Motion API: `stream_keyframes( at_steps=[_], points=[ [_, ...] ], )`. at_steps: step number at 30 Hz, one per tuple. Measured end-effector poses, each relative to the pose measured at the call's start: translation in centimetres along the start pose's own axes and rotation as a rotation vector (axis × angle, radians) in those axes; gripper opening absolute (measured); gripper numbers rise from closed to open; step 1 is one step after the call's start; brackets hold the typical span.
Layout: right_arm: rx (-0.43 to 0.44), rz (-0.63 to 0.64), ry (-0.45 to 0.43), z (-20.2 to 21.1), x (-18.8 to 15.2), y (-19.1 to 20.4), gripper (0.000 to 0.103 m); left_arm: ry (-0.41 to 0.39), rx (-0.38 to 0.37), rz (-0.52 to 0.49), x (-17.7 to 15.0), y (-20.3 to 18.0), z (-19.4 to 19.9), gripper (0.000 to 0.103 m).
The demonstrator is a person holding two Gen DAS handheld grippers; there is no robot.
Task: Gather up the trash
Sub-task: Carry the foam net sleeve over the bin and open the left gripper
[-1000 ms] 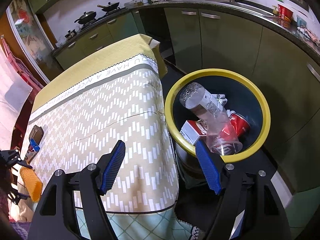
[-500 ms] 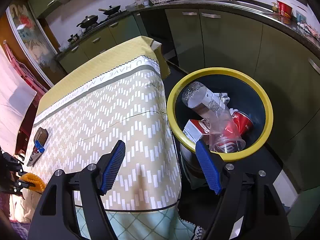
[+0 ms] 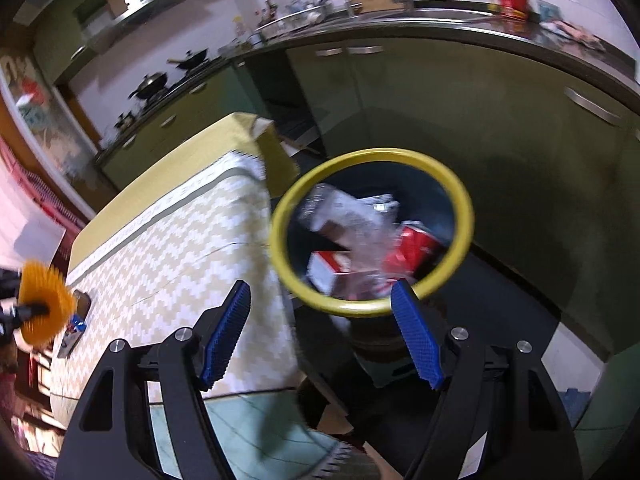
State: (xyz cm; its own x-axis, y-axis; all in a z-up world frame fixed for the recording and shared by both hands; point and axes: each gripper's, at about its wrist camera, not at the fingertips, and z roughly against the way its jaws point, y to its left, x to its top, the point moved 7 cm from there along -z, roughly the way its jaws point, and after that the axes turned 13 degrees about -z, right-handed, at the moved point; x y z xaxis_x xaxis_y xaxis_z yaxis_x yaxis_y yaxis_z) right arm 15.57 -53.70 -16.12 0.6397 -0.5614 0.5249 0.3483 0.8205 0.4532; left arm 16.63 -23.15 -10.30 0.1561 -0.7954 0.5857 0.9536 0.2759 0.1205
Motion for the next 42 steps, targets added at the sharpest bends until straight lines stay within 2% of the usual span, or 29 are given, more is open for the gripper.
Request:
stream_keyframes(
  at_steps=[6,10,15,17,18,20,22,24,34,37,42],
  points=[
    [-0.022,-0.076,-0.030,1.3,0.1,-4.6,0.072,-0.042,-0.056,-0.016,10.1,0.4,-7.8,0.014],
    [-0.032,-0.127,-0.028,1.4,-0.1,-7.5,0.072,-0.024,-0.069,-0.018,14.8,0.2,-13.0,0.016],
    [-0.043,-0.182,-0.018,0.9,-0.4,-10.3,0.072,0.027,-0.058,0.024,18.6,0.6,-19.3,0.019],
    [-0.044,-0.193,-0.012,0.6,-0.6,-10.7,0.072,0.036,-0.034,0.031,19.7,1.0,-21.5,0.026],
    [-0.043,-0.197,-0.009,0.4,-0.7,-10.9,0.073,0.040,-0.029,0.034,20.1,1.0,-22.3,0.035],
    [-0.039,-0.200,-0.005,0.2,-0.8,-11.0,0.075,0.028,-0.006,0.032,20.6,1.1,-23.2,0.044],
    [-0.038,-0.200,-0.003,0.0,-0.9,-11.2,0.075,0.010,0.017,0.031,20.8,1.0,-23.0,0.053],
    [-0.040,-0.199,-0.001,-0.1,-1.0,-11.2,0.075,-0.007,0.033,0.041,20.4,0.8,-21.9,0.074],
    [-0.048,-0.161,0.002,0.3,-1.0,-9.1,0.075,-0.117,0.214,0.070,17.1,1.0,-13.3,0.083],
    [-0.052,-0.122,0.011,0.3,-0.8,-7.6,0.075,-0.146,0.243,0.135,14.4,2.2,-10.0,0.086],
    [-0.031,-0.025,0.018,0.1,-0.4,-2.8,0.076,-0.159,0.308,0.238,9.1,5.2,-5.4,0.086]
  ],
)
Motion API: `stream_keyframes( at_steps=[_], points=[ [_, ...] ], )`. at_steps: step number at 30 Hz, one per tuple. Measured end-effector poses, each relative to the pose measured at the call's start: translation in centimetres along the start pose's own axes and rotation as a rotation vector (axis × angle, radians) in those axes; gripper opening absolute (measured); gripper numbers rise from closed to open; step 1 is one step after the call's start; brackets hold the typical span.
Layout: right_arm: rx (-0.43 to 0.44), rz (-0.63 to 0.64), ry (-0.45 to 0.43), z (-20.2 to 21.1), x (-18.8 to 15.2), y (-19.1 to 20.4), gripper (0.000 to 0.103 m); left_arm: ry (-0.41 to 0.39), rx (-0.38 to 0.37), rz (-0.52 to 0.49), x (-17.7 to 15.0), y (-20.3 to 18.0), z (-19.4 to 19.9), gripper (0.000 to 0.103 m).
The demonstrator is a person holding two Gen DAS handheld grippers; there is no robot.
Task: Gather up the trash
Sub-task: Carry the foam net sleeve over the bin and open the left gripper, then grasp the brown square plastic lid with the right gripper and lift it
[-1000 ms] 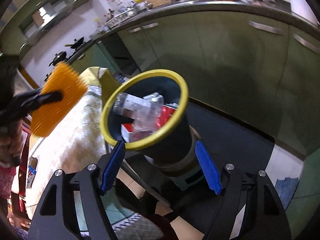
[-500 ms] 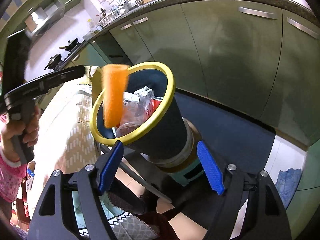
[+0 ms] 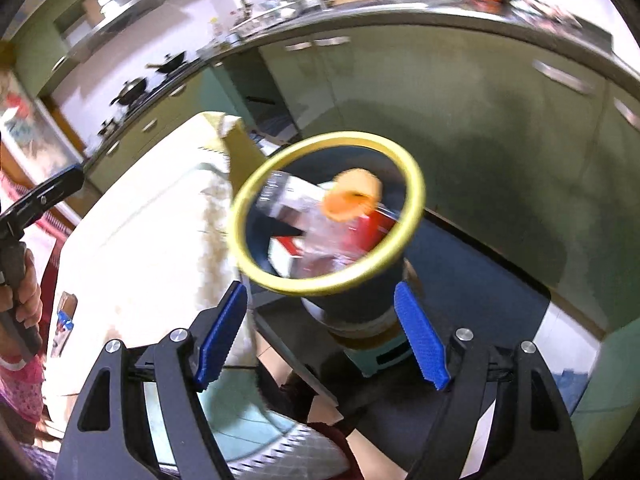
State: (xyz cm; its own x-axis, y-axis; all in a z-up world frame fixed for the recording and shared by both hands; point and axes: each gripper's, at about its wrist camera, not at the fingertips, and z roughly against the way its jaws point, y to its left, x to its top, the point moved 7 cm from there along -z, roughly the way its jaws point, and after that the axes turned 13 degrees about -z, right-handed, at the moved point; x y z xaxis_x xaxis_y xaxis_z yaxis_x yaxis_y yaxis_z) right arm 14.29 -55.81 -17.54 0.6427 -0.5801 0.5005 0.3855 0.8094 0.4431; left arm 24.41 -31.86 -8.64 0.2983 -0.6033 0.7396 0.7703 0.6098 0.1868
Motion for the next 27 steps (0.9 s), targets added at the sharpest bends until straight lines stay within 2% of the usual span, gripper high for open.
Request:
stream_keyframes(
  at_steps=[2,6,12,17,22,27],
  points=[
    [0.012,0.043,0.013,-0.5,-0.1,2.3,0.076,-0.012,0.030,0.039,-1.3,2.0,1.6,0.087],
    [0.043,0.160,0.051,-1.9,-0.7,8.0,0.076,-0.043,0.137,0.137,-5.1,7.8,5.8,0.090],
    [0.131,0.360,0.123,-4.4,-2.4,18.5,0.076,-0.073,0.336,0.333,-11.9,18.6,12.5,0.092],
    [0.247,0.542,0.201,-7.0,-5.8,28.0,0.076,-0.072,0.518,0.475,-17.5,25.5,16.9,0.093],
    [0.359,0.735,0.273,-8.9,-10.8,37.5,0.076,-0.056,0.619,0.583,-21.9,29.3,19.3,0.093],
    [0.481,0.923,0.359,-10.4,-16.7,44.6,0.076,-0.041,0.652,0.646,-24.0,30.8,19.9,0.094]
  ],
)
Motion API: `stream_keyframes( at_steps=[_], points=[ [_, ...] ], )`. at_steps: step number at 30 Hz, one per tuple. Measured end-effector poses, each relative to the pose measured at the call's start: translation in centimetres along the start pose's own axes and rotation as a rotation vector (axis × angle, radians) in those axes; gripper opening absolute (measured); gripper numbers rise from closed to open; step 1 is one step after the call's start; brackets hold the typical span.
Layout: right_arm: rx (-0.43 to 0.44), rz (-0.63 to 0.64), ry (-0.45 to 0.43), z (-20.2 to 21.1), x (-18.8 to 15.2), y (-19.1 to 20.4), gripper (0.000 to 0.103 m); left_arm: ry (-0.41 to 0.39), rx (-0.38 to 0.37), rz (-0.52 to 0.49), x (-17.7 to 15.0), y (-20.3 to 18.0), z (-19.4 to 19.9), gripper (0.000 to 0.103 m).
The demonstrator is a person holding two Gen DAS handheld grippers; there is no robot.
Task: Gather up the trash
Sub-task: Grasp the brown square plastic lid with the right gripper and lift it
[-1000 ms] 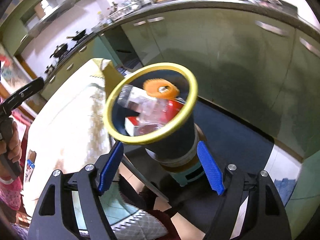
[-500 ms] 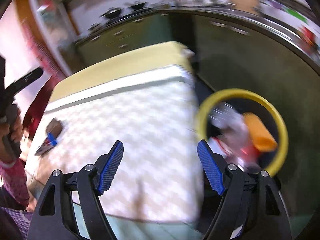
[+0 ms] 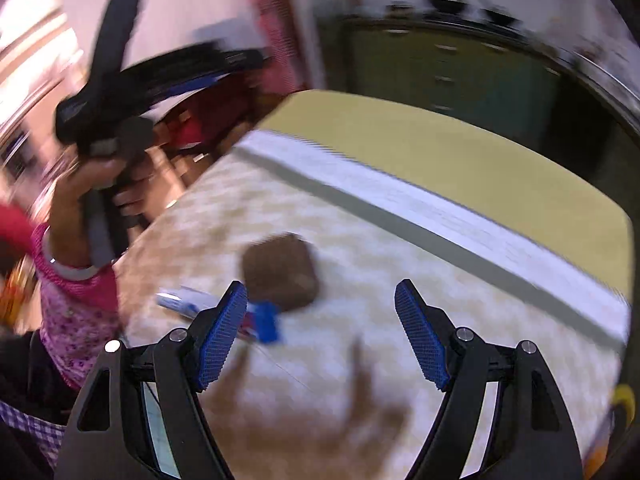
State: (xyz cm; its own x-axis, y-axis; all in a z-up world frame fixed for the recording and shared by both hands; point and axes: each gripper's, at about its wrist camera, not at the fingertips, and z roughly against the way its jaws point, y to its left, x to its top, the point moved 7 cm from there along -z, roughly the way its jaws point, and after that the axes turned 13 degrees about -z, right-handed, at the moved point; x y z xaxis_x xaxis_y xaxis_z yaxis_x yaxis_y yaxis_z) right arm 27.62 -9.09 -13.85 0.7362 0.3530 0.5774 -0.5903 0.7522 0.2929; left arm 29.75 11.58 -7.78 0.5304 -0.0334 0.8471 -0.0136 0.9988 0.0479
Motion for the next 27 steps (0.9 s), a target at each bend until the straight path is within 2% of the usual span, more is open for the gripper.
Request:
stream_keyframes(
  at_steps=[2,5,14,19,22,27],
  points=[
    [0.019,0.068,0.034,-2.2,0.3,1.8,0.076,0.008,0.011,-0.001,-0.1,0.2,-0.2,0.094],
    [0.018,0.106,0.084,-4.8,0.2,2.6,0.076,0.012,-0.001,0.001,0.1,-0.2,-0.6,0.094],
    [-0.007,0.153,0.138,-8.1,0.1,2.5,0.076,0.028,-0.003,0.052,-0.6,1.4,-1.3,0.094],
    [-0.020,0.173,0.166,-8.7,-0.3,2.7,0.064,0.041,-0.017,0.039,-0.8,0.8,-1.7,0.094],
    [-0.021,0.172,0.173,-9.2,-0.3,2.6,0.060,0.046,-0.025,0.027,-0.9,0.4,-1.9,0.094],
    [-0.012,0.099,0.108,-7.9,1.1,1.3,0.058,0.049,-0.029,0.018,-1.0,-0.1,-2.0,0.094]
  ],
)
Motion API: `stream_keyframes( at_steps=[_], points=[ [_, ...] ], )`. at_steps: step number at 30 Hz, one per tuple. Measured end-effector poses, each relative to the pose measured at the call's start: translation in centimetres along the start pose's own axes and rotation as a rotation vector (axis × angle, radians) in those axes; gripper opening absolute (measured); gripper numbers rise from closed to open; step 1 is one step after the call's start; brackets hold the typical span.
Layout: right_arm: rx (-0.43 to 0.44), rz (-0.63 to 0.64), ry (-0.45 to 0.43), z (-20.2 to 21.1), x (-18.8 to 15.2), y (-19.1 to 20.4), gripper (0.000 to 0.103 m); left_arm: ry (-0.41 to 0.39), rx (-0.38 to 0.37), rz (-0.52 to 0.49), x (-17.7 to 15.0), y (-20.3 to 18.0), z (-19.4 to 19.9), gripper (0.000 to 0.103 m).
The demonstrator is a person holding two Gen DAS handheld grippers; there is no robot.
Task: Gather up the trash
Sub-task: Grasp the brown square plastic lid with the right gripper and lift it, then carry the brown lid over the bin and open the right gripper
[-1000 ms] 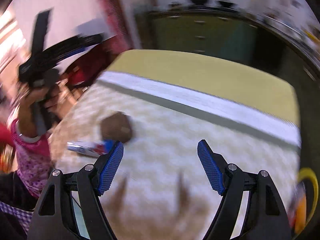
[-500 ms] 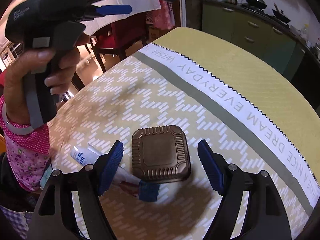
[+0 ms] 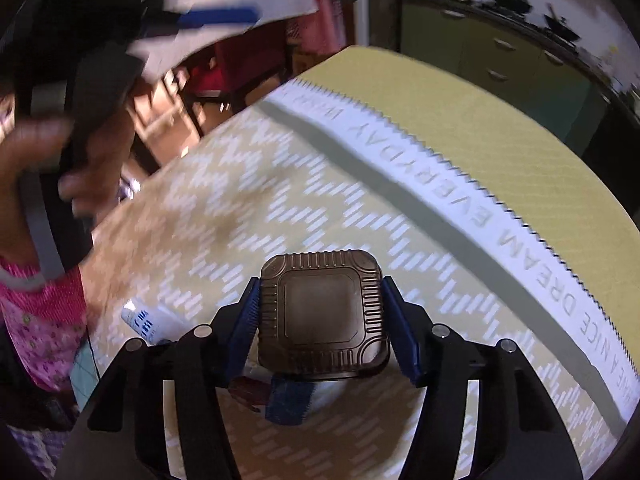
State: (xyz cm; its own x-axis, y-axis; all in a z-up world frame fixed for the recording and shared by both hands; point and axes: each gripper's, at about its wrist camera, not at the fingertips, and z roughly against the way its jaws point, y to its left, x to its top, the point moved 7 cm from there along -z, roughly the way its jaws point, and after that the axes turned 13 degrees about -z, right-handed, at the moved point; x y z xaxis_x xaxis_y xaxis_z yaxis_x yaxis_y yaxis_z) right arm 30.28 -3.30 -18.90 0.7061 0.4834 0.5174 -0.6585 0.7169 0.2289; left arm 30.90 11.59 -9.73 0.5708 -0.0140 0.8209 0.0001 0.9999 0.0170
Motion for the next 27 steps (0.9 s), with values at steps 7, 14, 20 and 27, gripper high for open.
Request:
stream_keyframes(
  at_steps=[7,14,20,27],
  points=[
    [-0.046,-0.156,-0.143,6.4,0.8,-4.8,0.059,0.006,-0.002,-0.012,-0.2,-0.4,-0.1,0.094],
    [-0.237,-0.395,-0.267,18.0,-6.2,-15.0,0.059,0.012,-0.016,-0.054,-0.2,-1.8,-0.4,0.094],
    [-0.496,-0.693,-0.281,25.4,-15.9,-27.1,0.060,0.018,-0.051,-0.089,-0.3,-3.4,-0.6,0.094],
    [-0.698,-0.880,-0.180,27.0,-24.0,-36.8,0.060,0.029,-0.060,-0.122,-0.5,-4.4,-1.1,0.094]
  ],
)
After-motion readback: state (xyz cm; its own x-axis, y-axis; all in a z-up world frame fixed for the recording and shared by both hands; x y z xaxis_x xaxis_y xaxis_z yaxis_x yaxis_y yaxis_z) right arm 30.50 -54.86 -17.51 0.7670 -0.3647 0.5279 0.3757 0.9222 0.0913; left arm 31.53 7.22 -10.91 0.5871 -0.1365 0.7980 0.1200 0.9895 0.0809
